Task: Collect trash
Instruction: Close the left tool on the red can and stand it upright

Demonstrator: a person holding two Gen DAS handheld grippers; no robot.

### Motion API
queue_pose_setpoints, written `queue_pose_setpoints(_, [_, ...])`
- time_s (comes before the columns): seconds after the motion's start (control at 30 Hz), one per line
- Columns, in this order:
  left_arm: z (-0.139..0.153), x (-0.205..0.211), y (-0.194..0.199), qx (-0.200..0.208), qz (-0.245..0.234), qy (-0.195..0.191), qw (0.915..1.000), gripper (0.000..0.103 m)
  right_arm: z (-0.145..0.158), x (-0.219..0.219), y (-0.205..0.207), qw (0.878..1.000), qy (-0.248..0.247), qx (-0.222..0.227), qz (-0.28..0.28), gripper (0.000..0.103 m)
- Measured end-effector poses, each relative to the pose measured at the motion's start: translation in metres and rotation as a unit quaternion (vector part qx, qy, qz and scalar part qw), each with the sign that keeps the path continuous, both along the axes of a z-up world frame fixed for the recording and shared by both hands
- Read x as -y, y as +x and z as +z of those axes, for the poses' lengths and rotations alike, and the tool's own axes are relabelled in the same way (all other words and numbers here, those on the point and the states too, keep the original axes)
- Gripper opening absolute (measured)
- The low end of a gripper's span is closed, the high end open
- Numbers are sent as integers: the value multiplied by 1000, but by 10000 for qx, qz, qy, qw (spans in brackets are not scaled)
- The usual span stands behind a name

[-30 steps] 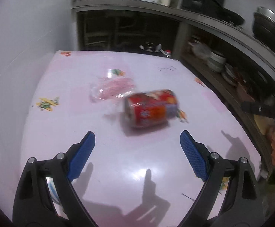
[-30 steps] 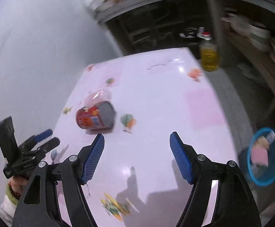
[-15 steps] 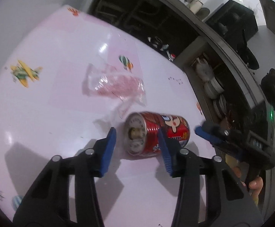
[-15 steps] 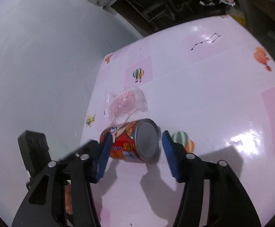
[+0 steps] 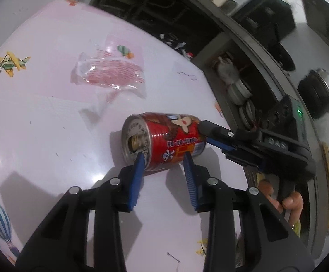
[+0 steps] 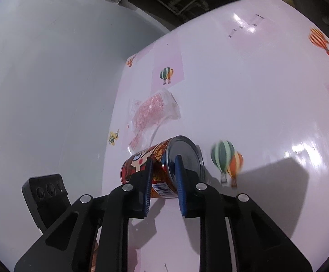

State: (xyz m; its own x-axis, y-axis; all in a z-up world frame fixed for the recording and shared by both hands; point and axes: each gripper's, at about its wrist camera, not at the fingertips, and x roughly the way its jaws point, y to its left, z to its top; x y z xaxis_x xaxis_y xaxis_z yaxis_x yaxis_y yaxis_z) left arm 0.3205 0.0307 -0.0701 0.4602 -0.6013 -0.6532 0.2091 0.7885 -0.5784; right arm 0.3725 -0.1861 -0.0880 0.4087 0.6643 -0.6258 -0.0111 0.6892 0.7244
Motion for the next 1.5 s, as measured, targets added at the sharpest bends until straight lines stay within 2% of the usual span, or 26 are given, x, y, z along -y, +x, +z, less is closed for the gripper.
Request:
queue_pose_setpoints(0.23, [12,26,-56,308,-413,50,9987,33,-14,28,-36,9976,608,-294,-145,18])
queue_pose_setpoints(0.33, [15,33,-75,387,-469,85,9981,33,-17,36,-52,9961,755,-411,-224,18])
queue_pose_setpoints(0.47, [27,32,-99,635,-470,18,9969,35,-27,45,-73,9892,1220,-738,-328,17])
queue_pose_setpoints(0.63, [39,46,-102,832,-691,-40,9941,36,-43,59,-89,9785,1703,-987,-608,17])
queue_pose_setpoints(0.73, [42,58,-101,901,-832,-95,9924,36,-45,71,-96,9765,1734,-985,-819,17])
queue_pose_setpoints(0.83, [45,73,-100,1011,-993,-92,9899,36,-46,80,-102,9758,1659,-1000,-1012,17])
queue_pose_setpoints(0.93, [45,89,-94,1039,-1138,-105,9880,36,-47,95,-107,9771,1385,-1065,-1219,17])
queue_pose_setpoints(1.17, [47,109,-97,1303,-1318,241,9824,39,-46,111,-115,9815,860,-956,-1417,17])
queue_pose_setpoints(1.27, [49,111,-105,1527,-1299,482,9785,48,-43,116,-116,9832,674,-850,-1470,17])
queue_pose_setpoints(1.33, [50,111,-107,1645,-1257,607,9764,61,-40,118,-118,9843,538,-776,-1491,17])
queue_pose_setpoints(1.4, [51,113,-110,1826,-1202,902,9716,70,-36,122,-121,9856,361,-690,-1502,17])
queue_pose_setpoints(1.5, [46,127,-107,1965,-1339,1353,9618,81,-28,127,-128,9870,16,-509,-1523,26])
